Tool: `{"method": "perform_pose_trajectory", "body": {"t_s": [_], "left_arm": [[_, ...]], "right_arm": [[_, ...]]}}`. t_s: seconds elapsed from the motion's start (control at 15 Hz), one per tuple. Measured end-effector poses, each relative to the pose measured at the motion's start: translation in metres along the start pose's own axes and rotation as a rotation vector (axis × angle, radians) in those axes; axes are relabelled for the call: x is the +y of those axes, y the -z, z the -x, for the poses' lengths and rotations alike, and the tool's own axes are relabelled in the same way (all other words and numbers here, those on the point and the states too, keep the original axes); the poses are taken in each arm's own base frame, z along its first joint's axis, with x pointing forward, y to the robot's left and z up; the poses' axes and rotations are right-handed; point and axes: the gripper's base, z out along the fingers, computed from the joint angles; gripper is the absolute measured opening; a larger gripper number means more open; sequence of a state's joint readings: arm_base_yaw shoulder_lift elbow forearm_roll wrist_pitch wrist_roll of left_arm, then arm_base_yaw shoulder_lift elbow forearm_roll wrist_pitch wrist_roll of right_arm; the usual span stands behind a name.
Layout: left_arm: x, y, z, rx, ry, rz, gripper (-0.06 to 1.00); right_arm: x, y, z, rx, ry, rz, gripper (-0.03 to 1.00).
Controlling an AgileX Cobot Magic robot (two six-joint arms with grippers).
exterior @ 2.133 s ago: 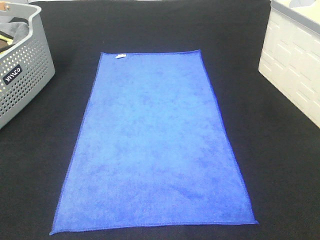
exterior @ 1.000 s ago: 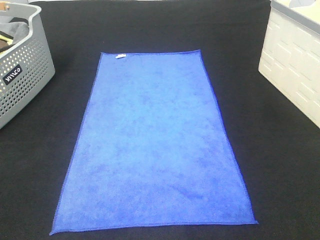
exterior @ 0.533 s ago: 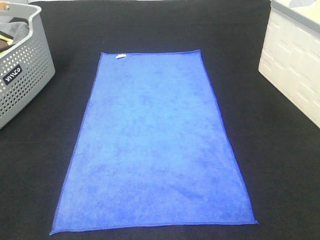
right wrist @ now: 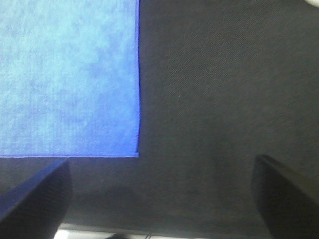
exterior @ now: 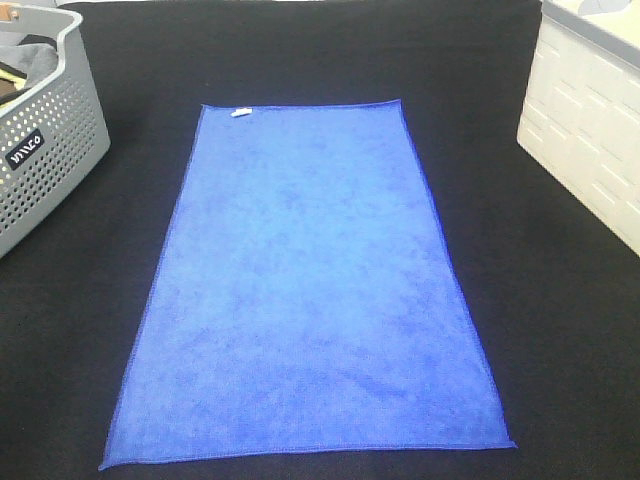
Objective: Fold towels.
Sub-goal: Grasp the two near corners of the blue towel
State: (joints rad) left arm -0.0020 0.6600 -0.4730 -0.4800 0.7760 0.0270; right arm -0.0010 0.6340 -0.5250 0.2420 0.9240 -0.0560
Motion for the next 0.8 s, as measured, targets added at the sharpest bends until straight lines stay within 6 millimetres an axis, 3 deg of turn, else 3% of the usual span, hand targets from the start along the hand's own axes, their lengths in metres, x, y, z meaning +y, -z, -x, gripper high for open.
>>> {"method": "perform_pose_trajectory", "body": {"t_s": [0.27,0.47,0.8], "left_arm": [[0.017,-0.056,0.012,0.210,0.091,0.076,0.76],[0.025,-0.099,0.011,0.338,0.133,0.039,0.76],[0.032,-0.139,0.006,0.403,0.169,-0.041,0.76]], "right_arm": [[-0.002,-0.048,0.018,0.183,-0.005,0.047,0.92],[-0.004,-0.089,0.024,0.299,-0.027,0.101,0.92],[-0.005,-0.133,0.023,0.394,-0.075,0.181,0.92]]}}
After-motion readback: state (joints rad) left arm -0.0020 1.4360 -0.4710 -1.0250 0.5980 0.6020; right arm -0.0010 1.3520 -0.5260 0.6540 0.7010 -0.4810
